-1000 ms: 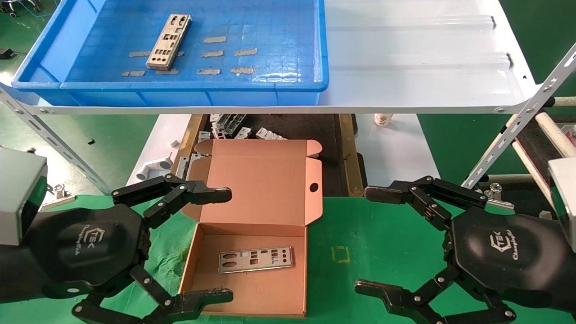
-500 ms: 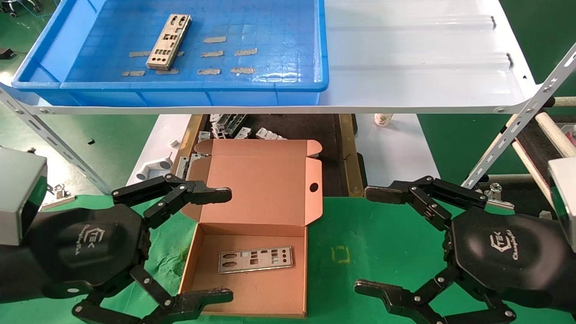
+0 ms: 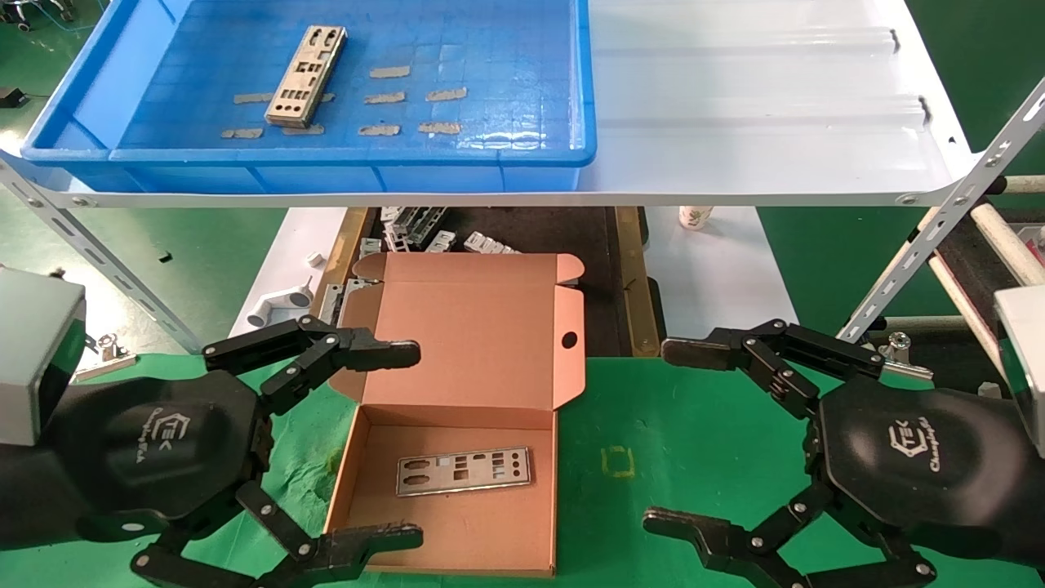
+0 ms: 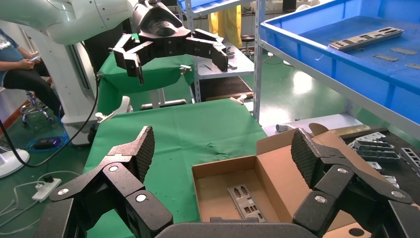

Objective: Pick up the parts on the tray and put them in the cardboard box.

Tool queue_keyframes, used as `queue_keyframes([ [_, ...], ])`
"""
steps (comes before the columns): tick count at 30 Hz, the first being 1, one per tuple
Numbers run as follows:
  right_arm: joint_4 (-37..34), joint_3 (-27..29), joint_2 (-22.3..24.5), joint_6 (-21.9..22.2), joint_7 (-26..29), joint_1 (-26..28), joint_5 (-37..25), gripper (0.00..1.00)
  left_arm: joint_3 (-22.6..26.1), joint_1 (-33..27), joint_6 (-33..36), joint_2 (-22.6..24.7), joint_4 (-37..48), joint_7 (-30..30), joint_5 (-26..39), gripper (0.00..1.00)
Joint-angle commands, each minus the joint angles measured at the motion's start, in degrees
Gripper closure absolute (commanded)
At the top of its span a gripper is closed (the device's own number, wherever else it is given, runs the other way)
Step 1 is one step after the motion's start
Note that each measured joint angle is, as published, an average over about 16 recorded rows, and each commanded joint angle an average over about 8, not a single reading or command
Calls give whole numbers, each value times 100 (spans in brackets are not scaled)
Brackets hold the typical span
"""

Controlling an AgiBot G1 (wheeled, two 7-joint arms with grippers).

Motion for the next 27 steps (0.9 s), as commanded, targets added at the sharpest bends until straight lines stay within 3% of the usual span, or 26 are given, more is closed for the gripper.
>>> queue_keyframes([
  [1,0,0,0,0,0,0,0,0,0,0,0,0,0,0,0,0],
  [27,0,0,0,0,0,0,0,0,0,0,0,0,0,0,0,0],
])
